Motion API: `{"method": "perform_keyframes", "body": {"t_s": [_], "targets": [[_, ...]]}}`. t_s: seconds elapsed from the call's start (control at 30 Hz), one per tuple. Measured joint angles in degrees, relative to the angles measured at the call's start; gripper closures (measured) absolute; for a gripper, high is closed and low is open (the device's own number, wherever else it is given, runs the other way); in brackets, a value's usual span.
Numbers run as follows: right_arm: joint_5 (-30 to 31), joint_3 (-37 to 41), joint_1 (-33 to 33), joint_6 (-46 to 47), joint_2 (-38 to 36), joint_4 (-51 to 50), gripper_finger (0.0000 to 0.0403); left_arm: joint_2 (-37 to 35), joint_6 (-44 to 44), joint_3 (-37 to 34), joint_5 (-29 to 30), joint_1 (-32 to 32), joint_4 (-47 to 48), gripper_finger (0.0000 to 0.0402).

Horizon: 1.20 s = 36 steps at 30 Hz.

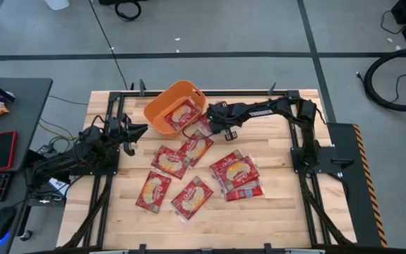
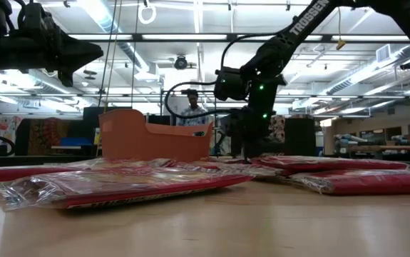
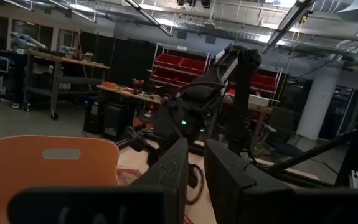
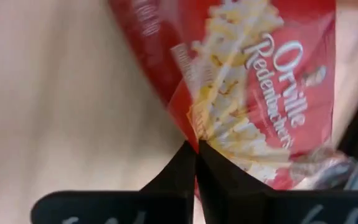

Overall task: Sort popcorn bags into baskets
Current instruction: Put the red popcorn bag into the orange bin

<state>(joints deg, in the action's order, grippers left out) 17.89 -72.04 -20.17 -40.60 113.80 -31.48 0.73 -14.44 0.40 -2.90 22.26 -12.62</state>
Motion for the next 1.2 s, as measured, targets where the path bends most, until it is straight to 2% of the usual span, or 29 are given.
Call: {"method": "perform_keyframes", "body": {"t_s": [0.3,0.43,0.6,0.9,1.03,1.2], "targets": [[-0.3,0.2,6.5,9.8,-10.3,-8.5,0.0397,0.0,0.0,0.0,0.0,0.0,0.0,0.0345],[1.1,0.1,10.5,10.9,-15.4,-4.3,0.0398,0.0,0.1,0.0,0.1,0.0,0.0,0.0345],[4.1,-0.7,14.5,10.7,-17.2,2.5,0.0398,0.0,0.1,0.0,0.1,0.0,0.0,0.0345],[6.6,-15.7,16.8,7.3,-6.5,2.3,0.0398,0.0,0.1,0.0,0.3,0.0,-1.1,0.0345],[8.5,-23.7,15.5,4.3,-0.5,1.7,0.0398,0.0,0.1,0.0,0.3,0.0,-1.5,0.0345],[8.2,-33.0,13.0,-0.3,6.6,1.1,0.0399,0.0,0.1,0.0,0.3,0.0,-1.9,0.0345]]}}
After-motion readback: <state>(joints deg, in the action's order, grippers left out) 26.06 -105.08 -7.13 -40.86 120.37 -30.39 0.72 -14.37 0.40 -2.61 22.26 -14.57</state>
